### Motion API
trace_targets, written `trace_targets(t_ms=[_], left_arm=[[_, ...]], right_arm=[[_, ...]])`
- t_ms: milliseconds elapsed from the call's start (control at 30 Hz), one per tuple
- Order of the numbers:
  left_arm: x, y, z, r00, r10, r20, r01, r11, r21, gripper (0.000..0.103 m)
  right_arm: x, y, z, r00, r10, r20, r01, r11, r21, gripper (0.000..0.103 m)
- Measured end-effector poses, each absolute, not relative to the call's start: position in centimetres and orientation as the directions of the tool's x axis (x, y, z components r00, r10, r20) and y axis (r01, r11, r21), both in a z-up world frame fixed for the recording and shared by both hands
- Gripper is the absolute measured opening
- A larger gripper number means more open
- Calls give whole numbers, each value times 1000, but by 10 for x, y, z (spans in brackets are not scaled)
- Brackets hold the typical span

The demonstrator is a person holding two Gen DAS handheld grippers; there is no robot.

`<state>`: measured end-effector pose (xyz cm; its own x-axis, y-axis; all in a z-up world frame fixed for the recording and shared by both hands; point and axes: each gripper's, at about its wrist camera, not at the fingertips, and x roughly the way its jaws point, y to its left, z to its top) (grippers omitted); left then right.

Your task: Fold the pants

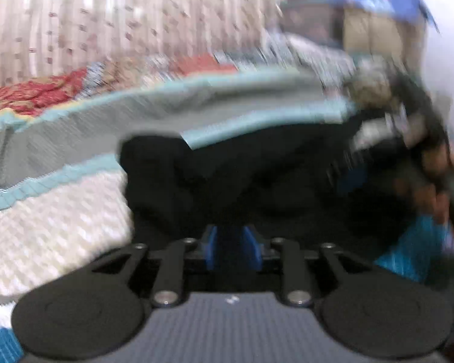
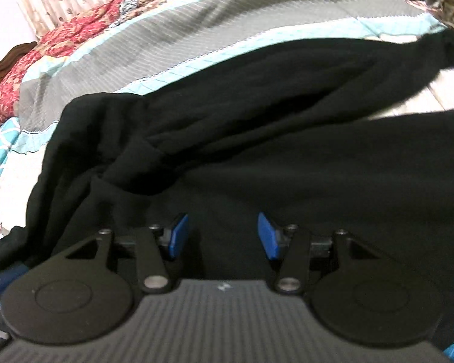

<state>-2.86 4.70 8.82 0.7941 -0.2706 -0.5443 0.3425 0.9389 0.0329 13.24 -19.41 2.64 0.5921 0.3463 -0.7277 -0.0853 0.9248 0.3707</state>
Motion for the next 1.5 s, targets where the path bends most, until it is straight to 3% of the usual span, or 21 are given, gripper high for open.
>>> trace_targets(t_ms=[100, 233, 367, 433, 467, 533, 633, 733, 767, 800, 933, 1000, 1033, 1100, 1233, 1267, 1333, 1367, 1500], left_arm=[[3, 90, 115, 833, -244, -497, 235, 969, -81, 47], [80, 161, 118, 805, -276, -525, 88, 931, -355, 47], [152, 192, 68, 721, -333, -608, -55, 847, -529, 47], [173, 178, 39, 663, -355, -659, -110, 825, -555, 34], [180, 165, 30, 637, -393, -663, -103, 809, -578, 9], [175, 126, 33, 640, -426, -640, -15, 825, -564, 8], [146, 50, 53, 647, -481, -591, 288, 873, -394, 10], [120, 24, 60, 641, -534, -551, 450, 843, -294, 26], [114, 20, 61, 658, -509, -554, 459, 855, -241, 36], [110, 20, 62, 683, -468, -561, 447, 875, -186, 44], [113, 37, 66, 709, -406, -576, 384, 908, -167, 49], [122, 43, 70, 733, -353, -581, 327, 932, -153, 67], [127, 48, 74, 742, -332, -582, 300, 941, -155, 71], [145, 58, 75, 736, -333, -589, 257, 943, -212, 88], [191, 88, 57, 630, -445, -636, 137, 870, -474, 91], [203, 91, 45, 590, -479, -650, 94, 841, -533, 90], [217, 87, 20, 515, -539, -666, 55, 797, -602, 73], [221, 79, 10, 490, -533, -689, 52, 808, -587, 48], [218, 62, 17, 548, -451, -705, 91, 869, -486, 20]], right_arm=[[131, -192, 24, 592, 351, -726, -89, 923, 373, 54], [127, -194, 19, 596, 355, -720, -107, 924, 367, 54], [127, -200, 18, 597, 363, -716, -121, 922, 367, 55], [127, -201, 16, 597, 367, -714, -126, 921, 368, 55], [127, -202, 15, 598, 367, -713, -129, 921, 367, 55], [125, -202, 14, 602, 367, -709, -139, 923, 360, 55], [123, -197, 11, 612, 360, -704, -150, 927, 343, 56], [123, -192, 11, 614, 353, -706, -169, 932, 319, 57], [122, -191, 11, 615, 352, -705, -176, 933, 313, 58], [122, -190, 11, 618, 351, -703, -179, 934, 309, 58], [120, -188, 9, 632, 353, -690, -190, 934, 303, 63], [119, -185, 8, 639, 348, -686, -196, 936, 291, 65], [119, -185, 7, 641, 345, -686, -201, 938, 283, 65], [119, -184, 8, 643, 344, -684, -206, 938, 278, 65], [121, -186, 7, 644, 356, -677, -200, 933, 300, 65], [121, -187, 7, 644, 359, -675, -198, 931, 306, 65], [120, -183, 7, 648, 356, -673, -192, 932, 309, 65], [119, -184, 7, 649, 357, -672, -194, 931, 308, 65], [119, -188, 6, 643, 363, -674, -206, 930, 305, 65]])
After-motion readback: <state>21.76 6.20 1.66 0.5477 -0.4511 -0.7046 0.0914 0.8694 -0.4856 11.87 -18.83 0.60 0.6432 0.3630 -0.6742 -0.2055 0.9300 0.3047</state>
